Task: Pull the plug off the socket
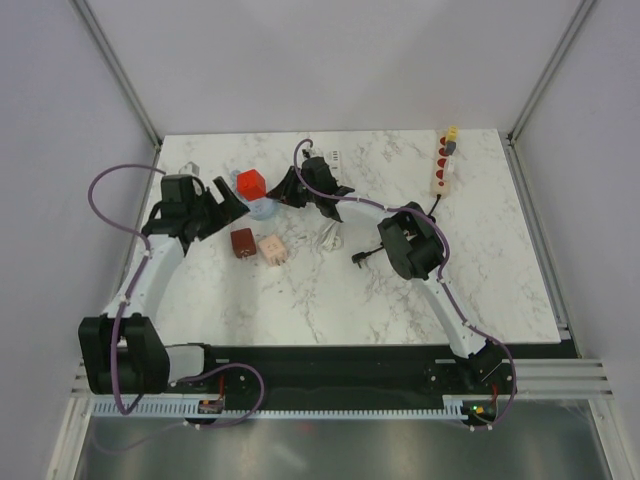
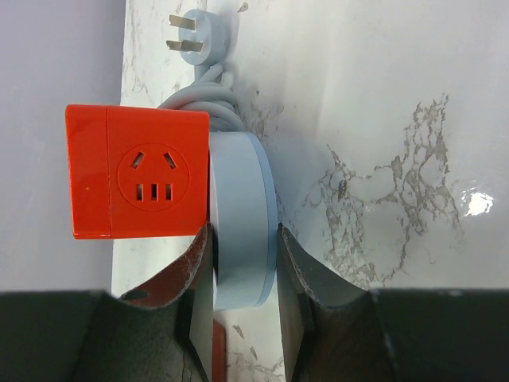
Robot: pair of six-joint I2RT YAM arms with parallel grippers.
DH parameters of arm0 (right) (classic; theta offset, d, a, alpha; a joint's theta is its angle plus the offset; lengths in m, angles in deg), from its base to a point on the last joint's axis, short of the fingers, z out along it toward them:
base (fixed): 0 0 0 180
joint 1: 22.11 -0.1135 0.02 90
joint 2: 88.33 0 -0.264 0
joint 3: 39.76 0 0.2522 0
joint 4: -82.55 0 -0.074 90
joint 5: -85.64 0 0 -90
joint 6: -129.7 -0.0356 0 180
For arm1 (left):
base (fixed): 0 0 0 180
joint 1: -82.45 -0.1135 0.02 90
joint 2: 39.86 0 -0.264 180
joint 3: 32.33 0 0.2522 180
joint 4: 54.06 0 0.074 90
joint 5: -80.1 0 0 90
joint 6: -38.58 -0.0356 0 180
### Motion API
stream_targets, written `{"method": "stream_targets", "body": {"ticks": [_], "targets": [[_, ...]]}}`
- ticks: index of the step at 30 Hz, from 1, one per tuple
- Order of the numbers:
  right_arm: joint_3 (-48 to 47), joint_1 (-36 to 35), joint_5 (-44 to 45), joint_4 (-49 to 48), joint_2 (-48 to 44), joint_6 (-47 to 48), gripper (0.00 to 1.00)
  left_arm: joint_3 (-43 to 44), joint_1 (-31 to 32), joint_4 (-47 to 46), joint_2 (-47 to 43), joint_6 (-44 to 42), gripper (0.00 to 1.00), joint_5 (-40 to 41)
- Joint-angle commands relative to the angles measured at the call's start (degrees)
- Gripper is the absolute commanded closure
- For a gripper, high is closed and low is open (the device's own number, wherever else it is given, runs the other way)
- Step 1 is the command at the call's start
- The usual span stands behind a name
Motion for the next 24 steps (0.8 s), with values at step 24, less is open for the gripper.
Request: {"method": "stream_targets", "body": {"ticks": [24], "targets": [[3.3, 0.6, 0.9, 10.7, 3.4, 7.1, 1.0, 28.2, 2.9, -9.8, 35.1, -11.1, 0.04, -1.3]]}}
